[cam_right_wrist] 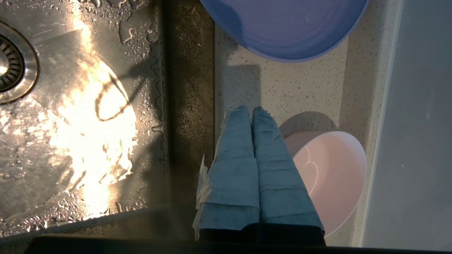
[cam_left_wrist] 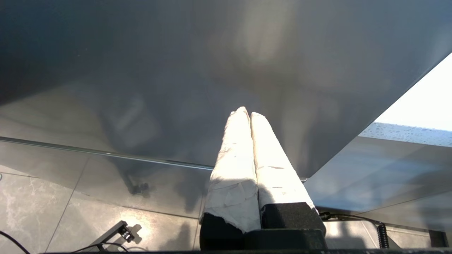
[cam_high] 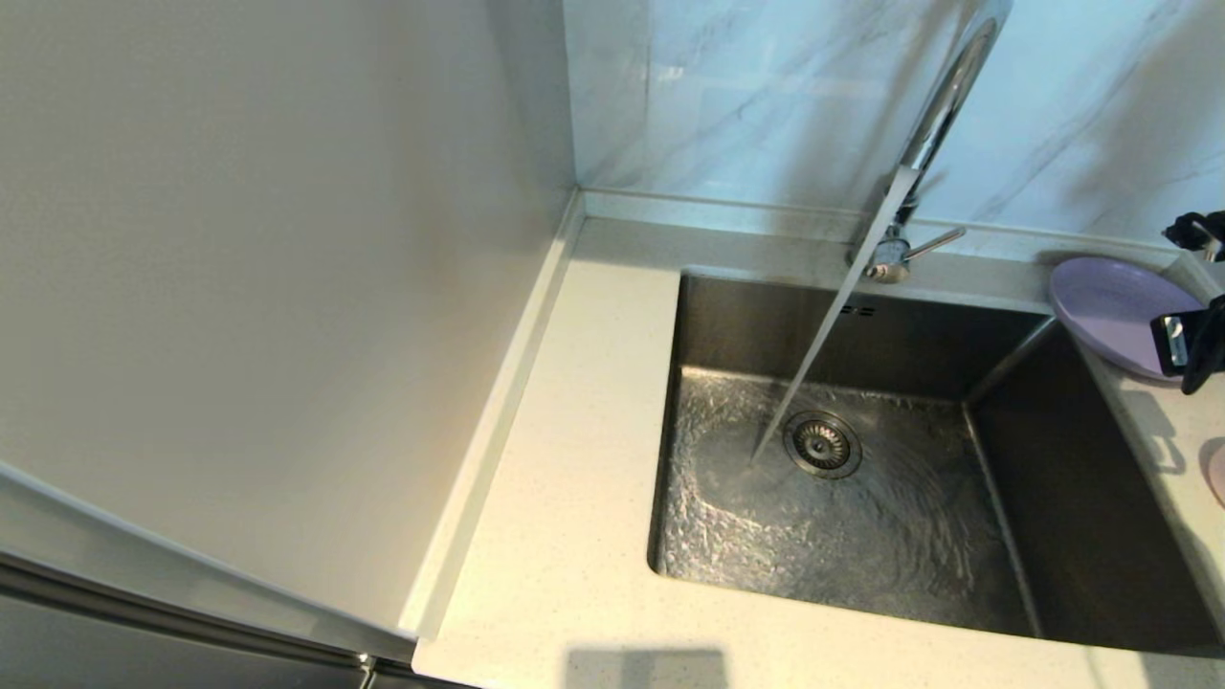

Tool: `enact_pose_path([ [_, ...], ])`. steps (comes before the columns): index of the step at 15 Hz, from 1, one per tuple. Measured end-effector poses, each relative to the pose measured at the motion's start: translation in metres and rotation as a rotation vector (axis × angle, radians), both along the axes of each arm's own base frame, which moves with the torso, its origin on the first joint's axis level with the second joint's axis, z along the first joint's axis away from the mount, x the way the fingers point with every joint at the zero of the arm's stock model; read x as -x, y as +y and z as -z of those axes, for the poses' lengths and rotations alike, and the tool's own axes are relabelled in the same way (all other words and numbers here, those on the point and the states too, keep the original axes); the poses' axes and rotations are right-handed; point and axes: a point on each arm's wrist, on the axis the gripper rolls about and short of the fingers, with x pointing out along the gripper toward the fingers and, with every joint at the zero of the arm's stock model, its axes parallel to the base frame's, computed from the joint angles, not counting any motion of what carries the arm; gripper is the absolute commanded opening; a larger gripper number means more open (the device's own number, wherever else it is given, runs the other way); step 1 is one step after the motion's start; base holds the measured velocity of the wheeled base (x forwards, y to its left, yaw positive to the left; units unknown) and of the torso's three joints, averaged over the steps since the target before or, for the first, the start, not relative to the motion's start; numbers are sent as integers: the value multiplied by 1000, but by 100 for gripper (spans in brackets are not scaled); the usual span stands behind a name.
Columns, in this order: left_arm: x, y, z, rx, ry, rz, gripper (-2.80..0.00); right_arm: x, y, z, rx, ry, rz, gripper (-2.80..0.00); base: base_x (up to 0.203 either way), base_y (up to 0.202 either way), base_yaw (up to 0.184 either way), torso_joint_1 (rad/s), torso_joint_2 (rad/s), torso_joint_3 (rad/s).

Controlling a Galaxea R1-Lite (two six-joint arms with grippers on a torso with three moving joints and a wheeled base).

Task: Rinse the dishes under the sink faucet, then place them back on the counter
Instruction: Pick up the plate

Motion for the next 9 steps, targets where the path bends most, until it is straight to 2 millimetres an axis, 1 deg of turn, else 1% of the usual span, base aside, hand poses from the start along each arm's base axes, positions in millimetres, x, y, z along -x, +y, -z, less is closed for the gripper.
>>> enact_pose_path([
  [1, 0, 0, 0, 0, 0, 0, -280, -1, 0, 1, 4, 8, -5, -185, 0, 0, 0, 0, 0, 0],
  [2, 0, 0, 0, 0, 0, 0, -280, -2, -1, 2, 13, 17, -14, 0, 0, 0, 0, 0, 0, 0],
  [9, 0, 0, 0, 0, 0, 0, -280, -10, -1, -3, 34, 7, -48, 0, 0, 0, 0, 0, 0, 0],
])
